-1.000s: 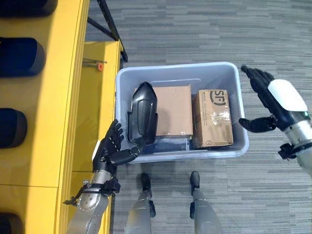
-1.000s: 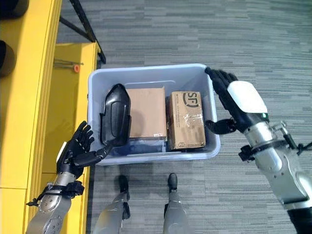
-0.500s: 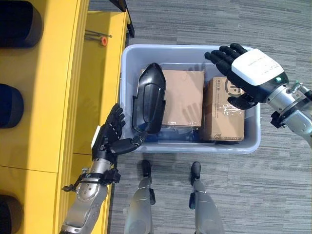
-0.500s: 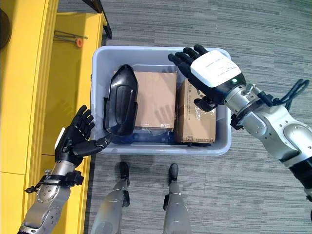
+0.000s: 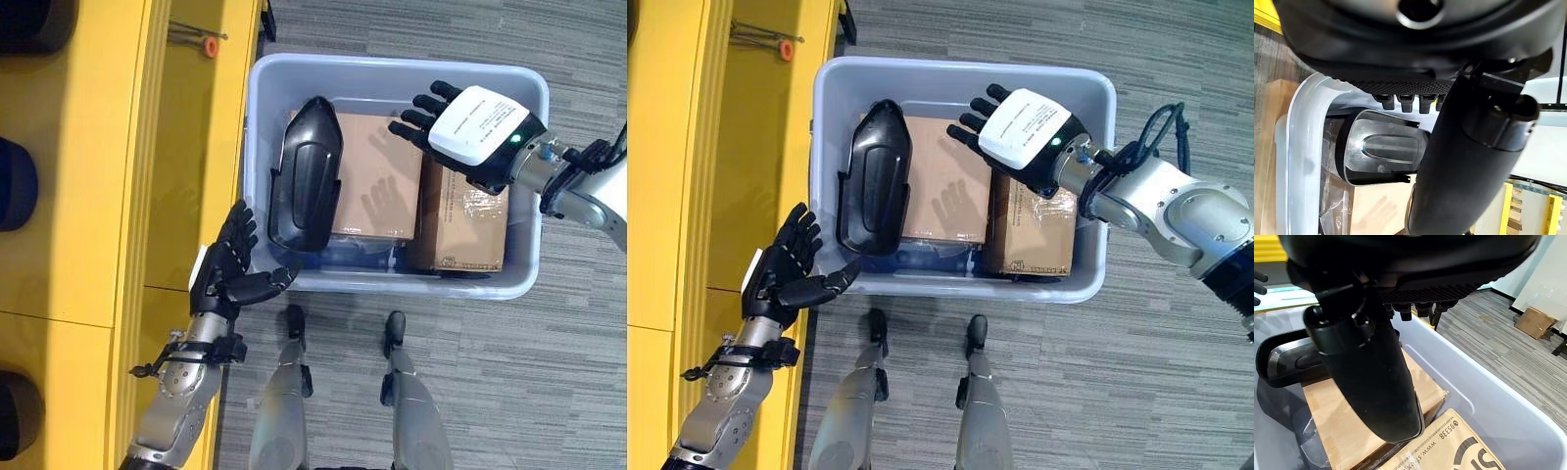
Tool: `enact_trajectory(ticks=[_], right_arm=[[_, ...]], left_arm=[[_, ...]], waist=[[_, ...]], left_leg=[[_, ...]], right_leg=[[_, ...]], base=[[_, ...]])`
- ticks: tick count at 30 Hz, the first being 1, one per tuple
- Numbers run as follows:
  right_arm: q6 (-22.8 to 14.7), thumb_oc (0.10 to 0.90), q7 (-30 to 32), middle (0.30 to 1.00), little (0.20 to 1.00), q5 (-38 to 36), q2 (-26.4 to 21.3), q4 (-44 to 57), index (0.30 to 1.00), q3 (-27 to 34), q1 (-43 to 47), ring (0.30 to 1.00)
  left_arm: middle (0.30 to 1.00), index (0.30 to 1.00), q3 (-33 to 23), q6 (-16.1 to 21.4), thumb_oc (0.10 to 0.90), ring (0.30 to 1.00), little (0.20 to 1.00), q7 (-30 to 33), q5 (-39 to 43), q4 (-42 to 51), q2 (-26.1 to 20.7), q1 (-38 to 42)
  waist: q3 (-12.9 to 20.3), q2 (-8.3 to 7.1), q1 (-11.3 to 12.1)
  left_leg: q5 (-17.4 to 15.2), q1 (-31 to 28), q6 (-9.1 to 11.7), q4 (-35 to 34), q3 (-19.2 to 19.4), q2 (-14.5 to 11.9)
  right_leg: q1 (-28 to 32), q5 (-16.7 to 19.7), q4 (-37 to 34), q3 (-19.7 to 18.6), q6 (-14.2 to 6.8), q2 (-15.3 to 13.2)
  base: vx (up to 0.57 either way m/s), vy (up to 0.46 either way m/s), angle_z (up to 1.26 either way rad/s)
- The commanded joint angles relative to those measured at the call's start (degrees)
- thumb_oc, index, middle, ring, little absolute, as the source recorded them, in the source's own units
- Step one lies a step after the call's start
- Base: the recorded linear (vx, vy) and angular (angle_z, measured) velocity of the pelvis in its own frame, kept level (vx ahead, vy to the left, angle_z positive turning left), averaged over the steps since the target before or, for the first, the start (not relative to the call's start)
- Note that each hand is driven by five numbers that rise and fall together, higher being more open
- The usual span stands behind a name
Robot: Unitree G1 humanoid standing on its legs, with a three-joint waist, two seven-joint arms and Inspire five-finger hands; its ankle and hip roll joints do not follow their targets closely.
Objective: Move parts from the plastic box to the shelf.
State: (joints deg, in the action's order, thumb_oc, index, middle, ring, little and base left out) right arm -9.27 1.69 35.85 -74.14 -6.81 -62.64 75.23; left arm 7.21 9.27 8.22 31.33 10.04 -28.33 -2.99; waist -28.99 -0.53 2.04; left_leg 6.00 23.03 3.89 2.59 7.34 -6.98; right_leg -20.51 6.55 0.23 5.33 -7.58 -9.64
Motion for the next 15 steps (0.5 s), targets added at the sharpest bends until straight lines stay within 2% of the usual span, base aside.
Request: enact_trajectory(ticks=[1,15], right_arm=[[0.6,0.9,1.5,1.0,1.0,0.9,-0.5,1.7,1.0,-4.1,11.4,1.0],[0.1,0.9,0.3,1.0,1.0,1.6,3.6,2.5,1.0,-10.4,18.9,1.0]], left_arm=[[1.0,1.0,-0.1,6.1,0.9,1.0,1.0,0.3,0.2,8.6,-2.1,-1.4],[1.0,1.0,1.3,6.3,0.9,1.0,1.0,1.0,0.7,8.8,-1.3,0.2]], waist=[[2.3,-0.47,1.3],[1.6,-0.29,1.8]], left_leg=[[4.2,0.4,4.3,-1.6,0.1,-5.9],[4.8,2.0,4.5,-2.4,-0.2,-6.0]], right_leg=[[-2.4,-6.7,9.0,2.1,0.2,0.3],[-4.5,-6.9,9.9,2.7,0.6,0.7]], base=[[0.0,0.0,0.0],[0.0,-0.002,0.0]])
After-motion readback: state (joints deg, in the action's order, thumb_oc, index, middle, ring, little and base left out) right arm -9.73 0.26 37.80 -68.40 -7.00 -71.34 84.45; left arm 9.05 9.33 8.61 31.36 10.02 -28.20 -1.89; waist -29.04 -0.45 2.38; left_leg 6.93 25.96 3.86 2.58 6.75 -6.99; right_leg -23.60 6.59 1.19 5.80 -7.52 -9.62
